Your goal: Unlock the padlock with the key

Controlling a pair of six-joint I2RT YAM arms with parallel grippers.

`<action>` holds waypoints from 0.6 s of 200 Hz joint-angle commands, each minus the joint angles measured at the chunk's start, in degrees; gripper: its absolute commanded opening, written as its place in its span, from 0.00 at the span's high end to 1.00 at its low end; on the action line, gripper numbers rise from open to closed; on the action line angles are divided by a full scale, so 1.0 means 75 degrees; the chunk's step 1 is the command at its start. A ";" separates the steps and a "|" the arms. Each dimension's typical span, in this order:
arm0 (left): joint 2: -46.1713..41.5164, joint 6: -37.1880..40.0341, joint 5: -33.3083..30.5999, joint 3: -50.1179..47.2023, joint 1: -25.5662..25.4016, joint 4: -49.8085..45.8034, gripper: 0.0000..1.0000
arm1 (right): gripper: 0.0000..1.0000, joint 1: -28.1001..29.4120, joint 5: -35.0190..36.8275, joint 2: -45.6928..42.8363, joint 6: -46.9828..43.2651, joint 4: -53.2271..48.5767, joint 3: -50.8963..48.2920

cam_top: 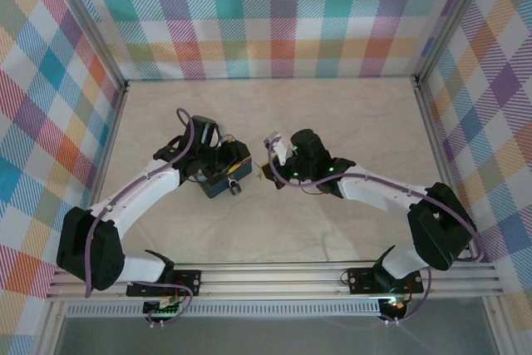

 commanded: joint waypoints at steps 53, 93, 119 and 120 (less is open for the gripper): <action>-0.0286 0.2356 0.2173 -0.0607 0.0089 0.1440 0.58 | 1.00 -0.0825 -0.3507 -0.0082 0.1393 0.0534 -0.0145; -0.0279 0.2005 0.2612 -0.0959 0.0083 0.2205 0.65 | 1.00 -0.0848 -0.3745 0.0005 0.1599 0.0686 -0.0135; -0.0385 0.1955 0.2662 -0.1046 0.0092 0.2276 0.71 | 1.00 -0.0862 -0.3784 0.0109 0.1664 0.0688 -0.0057; -0.0394 0.1947 0.2664 -0.1047 0.0088 0.2280 0.72 | 1.00 -0.0867 -0.3785 0.0113 0.1664 0.0680 -0.0053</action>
